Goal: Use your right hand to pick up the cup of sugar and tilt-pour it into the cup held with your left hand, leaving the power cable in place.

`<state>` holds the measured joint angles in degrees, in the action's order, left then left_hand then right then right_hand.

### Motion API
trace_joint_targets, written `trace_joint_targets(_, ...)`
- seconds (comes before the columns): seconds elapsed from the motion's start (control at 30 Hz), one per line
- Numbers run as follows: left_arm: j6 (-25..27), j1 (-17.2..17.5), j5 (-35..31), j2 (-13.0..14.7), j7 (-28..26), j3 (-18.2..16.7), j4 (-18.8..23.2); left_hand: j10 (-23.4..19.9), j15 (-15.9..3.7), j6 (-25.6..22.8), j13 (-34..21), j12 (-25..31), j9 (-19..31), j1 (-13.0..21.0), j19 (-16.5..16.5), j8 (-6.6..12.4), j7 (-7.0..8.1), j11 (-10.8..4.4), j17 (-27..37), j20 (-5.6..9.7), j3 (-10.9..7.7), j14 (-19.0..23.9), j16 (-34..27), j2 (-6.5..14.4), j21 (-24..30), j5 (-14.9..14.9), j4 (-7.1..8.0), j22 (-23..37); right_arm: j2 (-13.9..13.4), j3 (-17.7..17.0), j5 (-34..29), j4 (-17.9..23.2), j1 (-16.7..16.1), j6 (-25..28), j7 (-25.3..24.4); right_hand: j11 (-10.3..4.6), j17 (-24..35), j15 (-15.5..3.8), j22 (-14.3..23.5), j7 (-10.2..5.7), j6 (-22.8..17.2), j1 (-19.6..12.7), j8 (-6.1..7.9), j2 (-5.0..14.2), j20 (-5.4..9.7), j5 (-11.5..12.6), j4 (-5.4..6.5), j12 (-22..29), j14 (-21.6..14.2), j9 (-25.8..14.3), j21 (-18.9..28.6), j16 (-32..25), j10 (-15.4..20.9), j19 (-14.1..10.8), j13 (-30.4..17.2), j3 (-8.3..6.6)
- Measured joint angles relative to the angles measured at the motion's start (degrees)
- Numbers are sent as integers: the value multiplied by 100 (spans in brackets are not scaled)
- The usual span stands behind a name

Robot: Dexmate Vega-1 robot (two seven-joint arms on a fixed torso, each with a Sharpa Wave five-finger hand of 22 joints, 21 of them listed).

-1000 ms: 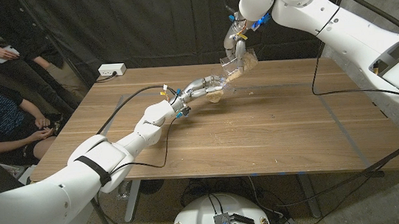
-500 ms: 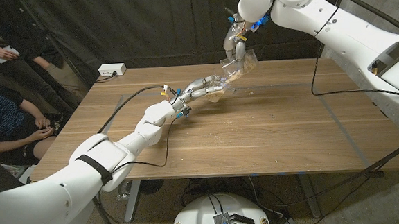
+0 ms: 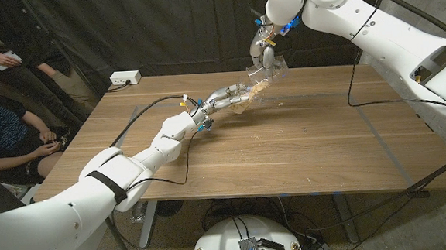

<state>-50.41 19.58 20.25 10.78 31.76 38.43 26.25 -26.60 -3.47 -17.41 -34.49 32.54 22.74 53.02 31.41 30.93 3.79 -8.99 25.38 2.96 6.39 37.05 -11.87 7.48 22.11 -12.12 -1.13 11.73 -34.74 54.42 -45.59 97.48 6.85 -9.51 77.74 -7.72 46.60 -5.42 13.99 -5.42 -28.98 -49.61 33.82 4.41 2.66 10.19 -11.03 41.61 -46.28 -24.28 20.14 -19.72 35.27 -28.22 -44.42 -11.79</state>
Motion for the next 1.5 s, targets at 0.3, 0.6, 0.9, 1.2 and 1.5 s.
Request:
trace_joint_targets(0.3, -20, -20, 0, -21, 0, -3, -50, 13, 0, 0, 0, 0, 0, 0, 0, 0, 0, -12, -1, 0, 0, 0, 0, 0, 0, 0, 0, 0, 16, 11, 1, -18, 9, -12, 0, -19, 31, 0, 0, 31, -31, 0, -4, 0, 0, -1, -18, -19, 0, -4, 28, -23, 20, 0, -2, -18)
trace_joint_targets(0.6, -34, -35, 0, -55, -7, -11, -116, 1, 0, 1, 0, -1, -1, -1, 0, 24, 0, -24, -1, 0, -10, -1, 0, -1, 0, 0, -10, 0, 24, 8, 4, -18, 10, 34, -31, -30, 53, 1, 27, 30, -31, 0, 13, 0, 0, -1, -18, -22, 0, -5, 28, -23, 30, 0, -5, -18)
trace_joint_targets(0.9, -53, -42, 2, -86, -39, -23, -183, 1, -11, 1, 3, -2, -17, 0, -1, 24, 0, -23, 28, -1, -16, 53, 0, 0, 0, 1, -17, 0, 17, -68, 0, 17, 5, 182, -86, -8, 79, 1, 27, 29, -31, -32, 13, -32, 0, -5, -17, -43, 1, -5, 28, -22, 68, 0, -25, -18)
trace_joint_targets(1.2, -65, -42, 9, -97, -61, -38, -223, 0, -11, -24, 4, -8, -16, 0, -1, 24, 25, -22, 28, 0, -16, 53, 0, 0, 0, 17, -16, 0, 13, -145, -2, 35, 22, 349, -96, -8, 79, 2, 26, 21, -39, -48, 13, -48, 0, -6, -17, -44, 2, -4, 28, -22, 68, 0, -32, -18)
trace_joint_targets(1.5, -77, -36, 69, -96, -52, -89, -232, -1, -11, -30, 29, 10, -16, 9, -1, 44, 31, -22, 28, -1, -15, 53, 0, 9, 45, 18, -16, 0, -32, -282, 103, 91, 22, 778, -139, -7, 105, 2, 26, 7, -53, -44, 7, -44, 0, 1, -17, -45, 2, 0, 28, -22, 67, 0, -14, -17)
